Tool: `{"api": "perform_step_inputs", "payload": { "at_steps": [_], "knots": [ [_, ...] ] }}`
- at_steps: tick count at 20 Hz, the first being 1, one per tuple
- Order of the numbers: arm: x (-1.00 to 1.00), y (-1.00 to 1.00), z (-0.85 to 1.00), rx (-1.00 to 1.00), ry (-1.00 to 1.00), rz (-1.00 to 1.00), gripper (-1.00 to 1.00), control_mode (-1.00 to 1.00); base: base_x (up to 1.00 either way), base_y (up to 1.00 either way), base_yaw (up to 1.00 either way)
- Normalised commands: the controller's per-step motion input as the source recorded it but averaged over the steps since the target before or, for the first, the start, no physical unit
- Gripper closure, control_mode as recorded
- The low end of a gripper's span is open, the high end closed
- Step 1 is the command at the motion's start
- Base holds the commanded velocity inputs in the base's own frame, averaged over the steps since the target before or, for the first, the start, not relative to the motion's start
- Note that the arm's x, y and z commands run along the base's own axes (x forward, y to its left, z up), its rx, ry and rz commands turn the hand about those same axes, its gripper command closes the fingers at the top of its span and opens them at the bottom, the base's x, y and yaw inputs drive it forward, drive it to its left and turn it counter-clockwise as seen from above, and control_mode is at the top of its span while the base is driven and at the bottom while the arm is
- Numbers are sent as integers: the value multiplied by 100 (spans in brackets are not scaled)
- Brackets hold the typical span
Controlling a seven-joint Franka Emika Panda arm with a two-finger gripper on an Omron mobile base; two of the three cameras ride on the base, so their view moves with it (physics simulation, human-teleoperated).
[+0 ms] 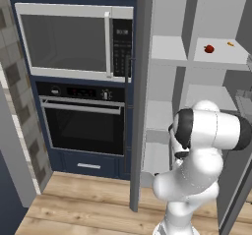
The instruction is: Take the sweet potato and bell pepper from the fridge shelf and place them in the freezer drawer to begin freezing them.
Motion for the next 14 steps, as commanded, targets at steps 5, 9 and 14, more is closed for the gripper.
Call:
{"api": "perform_step_inputs", "payload": {
  "at_steps": [5,9,14],
  "knots": [
    [31,-57,100,5,7,0,-100,-100,0,0,0],
    [48,-59,100,11,13,1,-100,-100,0,0,0],
    [38,-40,100,15,18,0,-100,-100,0,0,0]
  ]
}}
